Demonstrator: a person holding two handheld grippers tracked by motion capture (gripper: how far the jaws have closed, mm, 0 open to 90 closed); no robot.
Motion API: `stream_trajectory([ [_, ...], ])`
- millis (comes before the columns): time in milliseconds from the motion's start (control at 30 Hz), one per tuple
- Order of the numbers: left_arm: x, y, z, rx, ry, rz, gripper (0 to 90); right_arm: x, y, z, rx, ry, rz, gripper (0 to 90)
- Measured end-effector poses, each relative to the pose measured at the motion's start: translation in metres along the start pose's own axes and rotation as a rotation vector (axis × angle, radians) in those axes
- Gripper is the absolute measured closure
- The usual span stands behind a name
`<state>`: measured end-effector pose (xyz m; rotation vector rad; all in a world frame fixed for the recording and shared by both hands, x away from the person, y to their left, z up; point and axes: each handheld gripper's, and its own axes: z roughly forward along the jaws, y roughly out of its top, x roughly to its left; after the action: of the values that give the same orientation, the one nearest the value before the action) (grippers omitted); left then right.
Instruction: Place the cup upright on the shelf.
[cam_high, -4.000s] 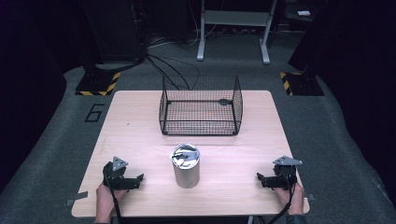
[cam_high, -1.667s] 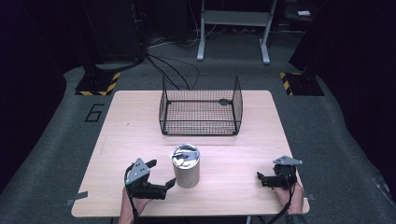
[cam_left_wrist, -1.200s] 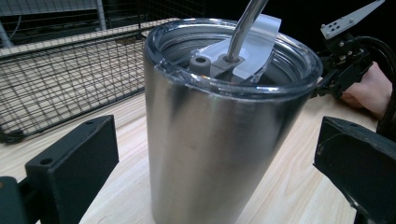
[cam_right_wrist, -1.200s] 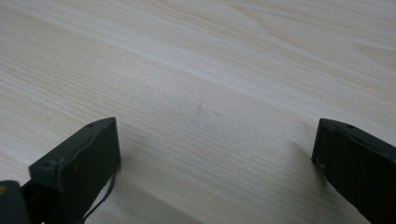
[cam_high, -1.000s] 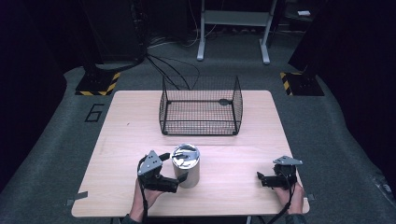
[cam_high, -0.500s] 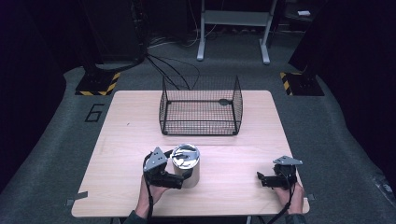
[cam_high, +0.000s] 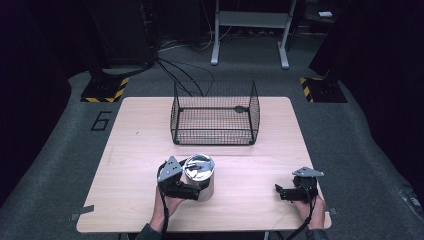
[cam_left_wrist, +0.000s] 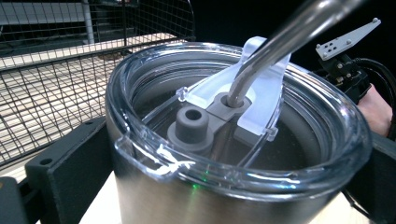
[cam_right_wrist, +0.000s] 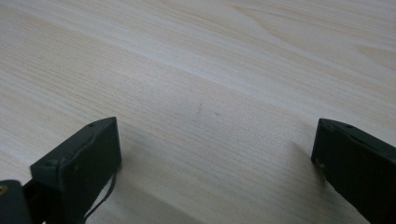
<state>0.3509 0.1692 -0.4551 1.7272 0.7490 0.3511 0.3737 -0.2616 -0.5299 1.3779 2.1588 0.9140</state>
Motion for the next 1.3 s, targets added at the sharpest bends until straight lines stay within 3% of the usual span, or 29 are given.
stream_trajectory([
  [633,-0.001,-0.001,0.011,-0.041,0.007,0.025,0.0,0.000,0.000,0.000,0.000,0.002,-0.003,1.0],
  [1300,-0.004,-0.002,0.013,-0.049,0.026,0.053,2.4,0.000,0.000,0.000,0.000,0.002,-0.003,1.0],
])
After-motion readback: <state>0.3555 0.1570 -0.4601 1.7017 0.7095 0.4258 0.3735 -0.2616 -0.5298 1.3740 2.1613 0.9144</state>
